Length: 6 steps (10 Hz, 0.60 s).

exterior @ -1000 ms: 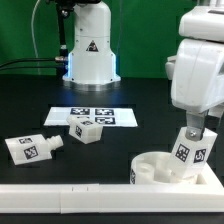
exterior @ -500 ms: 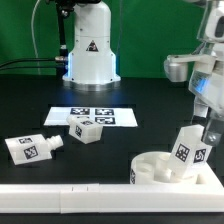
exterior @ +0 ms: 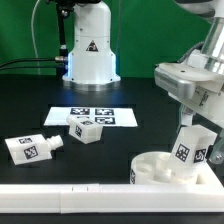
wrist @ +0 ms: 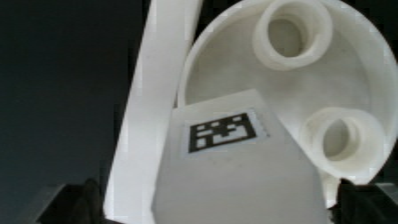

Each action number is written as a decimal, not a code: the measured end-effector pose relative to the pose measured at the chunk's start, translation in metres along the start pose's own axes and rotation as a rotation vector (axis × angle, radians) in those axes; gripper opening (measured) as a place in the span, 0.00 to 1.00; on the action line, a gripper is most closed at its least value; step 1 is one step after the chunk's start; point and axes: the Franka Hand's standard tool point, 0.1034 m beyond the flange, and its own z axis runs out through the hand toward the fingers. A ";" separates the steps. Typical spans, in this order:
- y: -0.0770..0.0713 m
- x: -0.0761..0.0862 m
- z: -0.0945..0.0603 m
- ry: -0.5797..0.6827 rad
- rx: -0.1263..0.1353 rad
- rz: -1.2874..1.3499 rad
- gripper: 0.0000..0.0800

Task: Assemble stool

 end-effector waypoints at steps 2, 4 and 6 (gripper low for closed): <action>0.000 -0.001 0.000 0.001 0.001 0.037 0.57; -0.002 -0.001 0.001 -0.001 0.008 0.209 0.42; -0.002 -0.001 0.002 -0.003 0.025 0.403 0.42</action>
Offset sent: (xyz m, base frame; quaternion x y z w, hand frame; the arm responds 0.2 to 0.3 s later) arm 0.0000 0.0000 0.0000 0.0000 0.0000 0.1938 0.9810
